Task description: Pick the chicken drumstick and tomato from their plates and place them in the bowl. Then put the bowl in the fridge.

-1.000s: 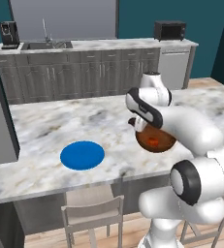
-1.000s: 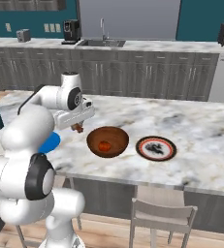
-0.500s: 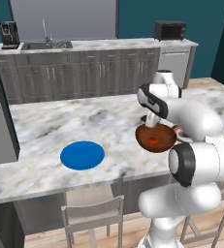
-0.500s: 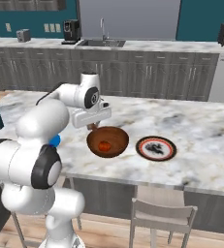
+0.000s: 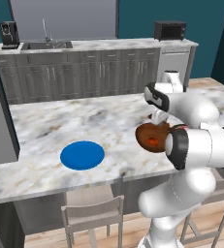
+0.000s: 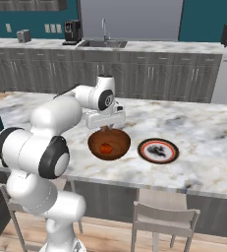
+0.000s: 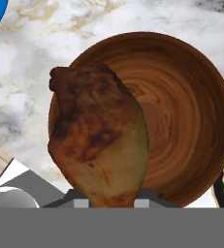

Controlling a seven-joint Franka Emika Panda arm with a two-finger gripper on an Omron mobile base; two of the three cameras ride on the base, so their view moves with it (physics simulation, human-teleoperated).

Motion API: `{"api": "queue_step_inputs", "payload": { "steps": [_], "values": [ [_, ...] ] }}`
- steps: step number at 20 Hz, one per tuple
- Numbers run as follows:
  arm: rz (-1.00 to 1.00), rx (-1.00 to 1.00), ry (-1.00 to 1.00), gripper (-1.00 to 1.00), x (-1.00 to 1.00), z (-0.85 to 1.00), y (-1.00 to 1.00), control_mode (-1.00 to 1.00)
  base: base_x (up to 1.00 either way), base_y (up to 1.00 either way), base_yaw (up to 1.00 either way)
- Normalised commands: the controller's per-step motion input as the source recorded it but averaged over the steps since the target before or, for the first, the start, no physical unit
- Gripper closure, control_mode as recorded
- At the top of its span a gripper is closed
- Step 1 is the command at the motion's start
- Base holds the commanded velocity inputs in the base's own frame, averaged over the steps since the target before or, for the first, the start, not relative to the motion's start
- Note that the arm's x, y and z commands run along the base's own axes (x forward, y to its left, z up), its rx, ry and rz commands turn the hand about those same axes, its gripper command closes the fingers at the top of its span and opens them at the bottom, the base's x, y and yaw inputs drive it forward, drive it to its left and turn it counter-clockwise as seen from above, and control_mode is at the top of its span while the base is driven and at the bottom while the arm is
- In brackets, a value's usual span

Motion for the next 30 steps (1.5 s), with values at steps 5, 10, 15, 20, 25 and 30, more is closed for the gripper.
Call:
{"api": "queue_step_inputs", "payload": {
  "steps": [5, 10, 15, 20, 25, 30],
  "values": [
    [-0.11, 0.0, 0.0, 1.0, 0.12, -0.31, -0.26, -1.0, 0.0, 0.0, 0.0],
    [-0.08, 0.0, 0.0, 1.0, 0.08, -0.3, -0.07, -1.0, 0.0, 0.0, 0.0],
    [-0.07, 0.0, 0.0, 1.0, 0.12, -0.26, -0.08, -1.0, 0.0, 0.0, 0.0],
    [-0.06, 0.0, 0.0, 1.0, 0.08, -0.29, -0.07, -1.0, 0.0, 0.0, 0.0],
    [-0.02, 0.0, 0.0, 1.0, 0.01, -0.24, -0.05, -1.0, 0.0, 0.0, 0.0],
    [0.0, 0.0, 0.0, 1.0, 0.0, -0.19, -0.03, -1.0, 0.0, 0.0, 0.0]
  ]
}}
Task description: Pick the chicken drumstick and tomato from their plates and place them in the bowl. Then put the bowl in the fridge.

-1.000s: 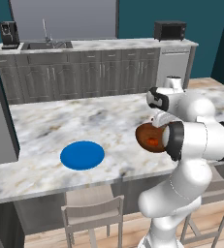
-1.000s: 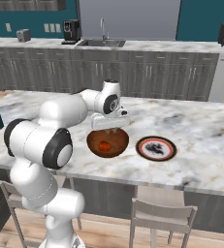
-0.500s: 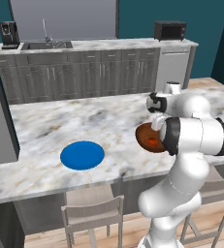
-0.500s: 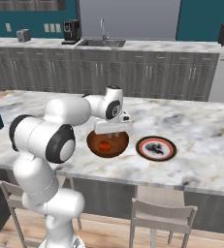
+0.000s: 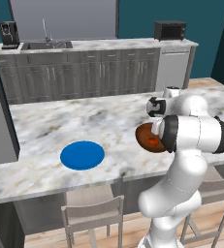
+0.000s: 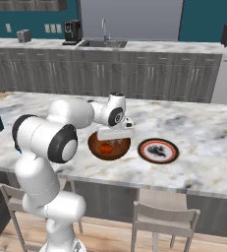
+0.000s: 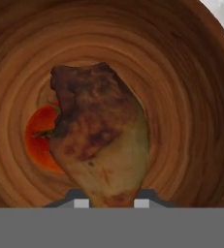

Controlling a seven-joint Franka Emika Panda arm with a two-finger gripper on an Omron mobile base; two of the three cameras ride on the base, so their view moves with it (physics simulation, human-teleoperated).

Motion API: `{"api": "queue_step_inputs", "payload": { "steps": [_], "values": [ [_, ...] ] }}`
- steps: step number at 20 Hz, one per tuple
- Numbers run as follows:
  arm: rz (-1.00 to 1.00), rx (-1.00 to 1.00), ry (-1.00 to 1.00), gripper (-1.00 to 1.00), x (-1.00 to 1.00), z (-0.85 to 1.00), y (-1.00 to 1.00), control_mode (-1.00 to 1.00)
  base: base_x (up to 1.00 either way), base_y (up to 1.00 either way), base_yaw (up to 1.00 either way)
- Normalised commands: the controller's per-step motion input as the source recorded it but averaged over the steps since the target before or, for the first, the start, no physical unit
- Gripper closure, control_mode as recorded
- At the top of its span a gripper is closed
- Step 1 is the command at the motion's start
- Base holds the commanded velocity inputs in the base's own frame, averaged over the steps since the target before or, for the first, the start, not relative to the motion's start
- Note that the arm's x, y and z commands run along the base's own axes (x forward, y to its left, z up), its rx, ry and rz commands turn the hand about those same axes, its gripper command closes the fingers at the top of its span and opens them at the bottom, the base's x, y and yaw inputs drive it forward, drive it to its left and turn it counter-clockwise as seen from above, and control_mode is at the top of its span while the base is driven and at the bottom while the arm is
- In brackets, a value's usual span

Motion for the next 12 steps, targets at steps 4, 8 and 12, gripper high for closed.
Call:
{"api": "queue_step_inputs", "payload": {
  "steps": [4, 8, 12],
  "values": [
    [0.0, 0.0, 0.0, 1.0, 0.0, -0.17, -0.01, -1.0, 0.0, 0.0, 0.0],
    [0.0, 0.0, 0.0, 1.0, 0.0, -0.14, 0.0, -1.0, 0.0, 0.0, 0.0],
    [0.0, 0.0, 0.0, 1.0, 0.01, -0.11, 0.0, -1.0, 0.0, 0.0, 0.0]
  ]
}}
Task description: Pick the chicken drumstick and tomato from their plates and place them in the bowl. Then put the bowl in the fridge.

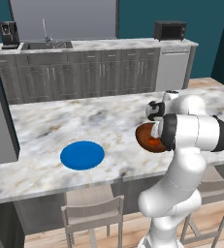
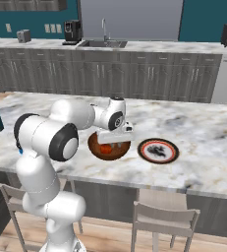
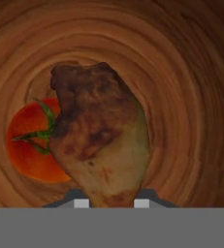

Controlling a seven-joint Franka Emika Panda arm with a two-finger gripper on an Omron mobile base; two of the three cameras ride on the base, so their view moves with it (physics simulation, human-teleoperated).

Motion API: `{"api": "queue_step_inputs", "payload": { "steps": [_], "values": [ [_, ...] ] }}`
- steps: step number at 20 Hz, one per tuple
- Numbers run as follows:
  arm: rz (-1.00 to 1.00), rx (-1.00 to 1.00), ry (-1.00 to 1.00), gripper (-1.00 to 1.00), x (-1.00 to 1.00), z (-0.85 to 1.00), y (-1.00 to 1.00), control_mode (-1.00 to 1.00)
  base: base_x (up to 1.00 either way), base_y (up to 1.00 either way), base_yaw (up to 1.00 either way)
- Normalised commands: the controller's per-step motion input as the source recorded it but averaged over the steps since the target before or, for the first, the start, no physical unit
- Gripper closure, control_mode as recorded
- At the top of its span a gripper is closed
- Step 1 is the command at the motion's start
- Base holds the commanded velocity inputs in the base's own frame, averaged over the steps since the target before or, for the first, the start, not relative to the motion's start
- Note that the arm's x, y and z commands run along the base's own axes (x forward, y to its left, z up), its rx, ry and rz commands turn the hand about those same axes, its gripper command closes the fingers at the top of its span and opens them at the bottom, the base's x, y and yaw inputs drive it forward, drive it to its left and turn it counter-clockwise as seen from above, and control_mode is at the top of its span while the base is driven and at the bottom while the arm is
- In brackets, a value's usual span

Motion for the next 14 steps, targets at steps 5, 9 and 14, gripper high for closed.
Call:
{"api": "queue_step_inputs", "payload": {
  "steps": [5, 9, 14],
  "values": [
    [0.0, 0.0, 0.0, 1.0, 0.03, -0.07, 0.0, -1.0, 0.0, 0.0, 0.0],
    [0.0, 0.0, 0.0, -1.0, 0.03, -0.03, 0.0, -1.0, 0.0, 0.0, 0.0],
    [0.0, 0.0, 0.0, -1.0, 0.0, 0.0, -0.01, -1.0, 0.0, 0.0, 0.0]
  ]
}}
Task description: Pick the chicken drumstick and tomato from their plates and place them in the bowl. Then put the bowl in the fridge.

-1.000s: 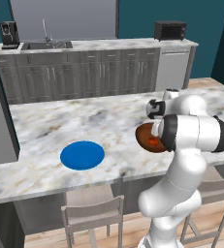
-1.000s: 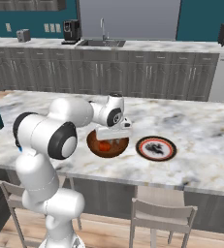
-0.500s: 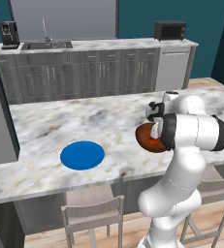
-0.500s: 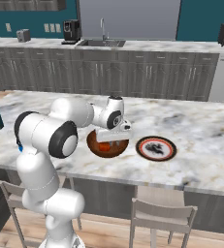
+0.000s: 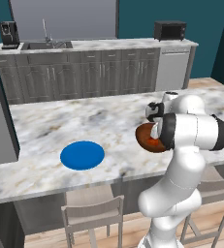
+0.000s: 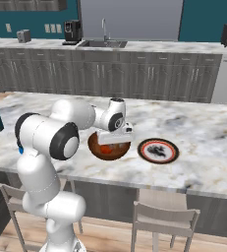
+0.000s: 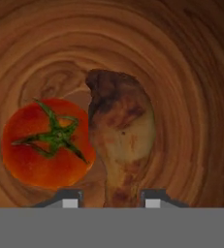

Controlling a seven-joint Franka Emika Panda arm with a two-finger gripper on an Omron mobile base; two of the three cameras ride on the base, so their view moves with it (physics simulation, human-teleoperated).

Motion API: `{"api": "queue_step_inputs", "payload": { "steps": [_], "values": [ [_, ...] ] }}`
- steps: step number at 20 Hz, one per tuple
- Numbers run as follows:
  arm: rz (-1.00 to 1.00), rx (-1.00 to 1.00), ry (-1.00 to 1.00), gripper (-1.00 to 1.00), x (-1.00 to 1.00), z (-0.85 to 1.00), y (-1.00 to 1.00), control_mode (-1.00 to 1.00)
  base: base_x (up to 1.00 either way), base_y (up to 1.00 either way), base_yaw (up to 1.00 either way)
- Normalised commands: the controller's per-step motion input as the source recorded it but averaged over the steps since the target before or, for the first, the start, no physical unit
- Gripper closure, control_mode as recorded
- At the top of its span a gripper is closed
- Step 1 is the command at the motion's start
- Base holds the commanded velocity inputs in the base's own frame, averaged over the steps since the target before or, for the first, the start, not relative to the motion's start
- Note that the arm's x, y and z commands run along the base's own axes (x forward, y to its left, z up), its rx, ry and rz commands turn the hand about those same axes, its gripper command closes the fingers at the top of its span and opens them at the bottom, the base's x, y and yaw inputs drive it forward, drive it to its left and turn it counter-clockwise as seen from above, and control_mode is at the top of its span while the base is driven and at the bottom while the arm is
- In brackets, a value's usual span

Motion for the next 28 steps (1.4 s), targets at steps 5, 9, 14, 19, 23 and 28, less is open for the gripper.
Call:
{"api": "queue_step_inputs", "payload": {
  "steps": [5, 9, 14, 19, 23, 28],
  "values": [
    [0.0, 0.0, 0.0, -1.0, 0.01, 0.0, -0.01, -1.0, 0.0, 0.0, 0.0],
    [0.0, 0.03, 0.0, -1.0, -0.01, 0.1, 0.0, -1.0, 0.0, 0.0, 0.0],
    [0.0, 0.05, -0.02, -1.0, -0.11, 0.31, 0.03, -1.0, 0.0, 0.0, 0.0],
    [0.01, 0.01, -0.05, -1.0, -0.42, 0.27, 0.08, -1.0, 0.0, 0.0, 0.0],
    [-0.01, 0.0, -0.04, -1.0, -0.42, 0.17, 0.1, -1.0, 0.0, 0.0, 0.0],
    [-0.14, 0.0, 0.0, -1.0, -0.34, 0.03, 0.0, -1.0, 0.0, 0.0, 0.0]
  ]
}}
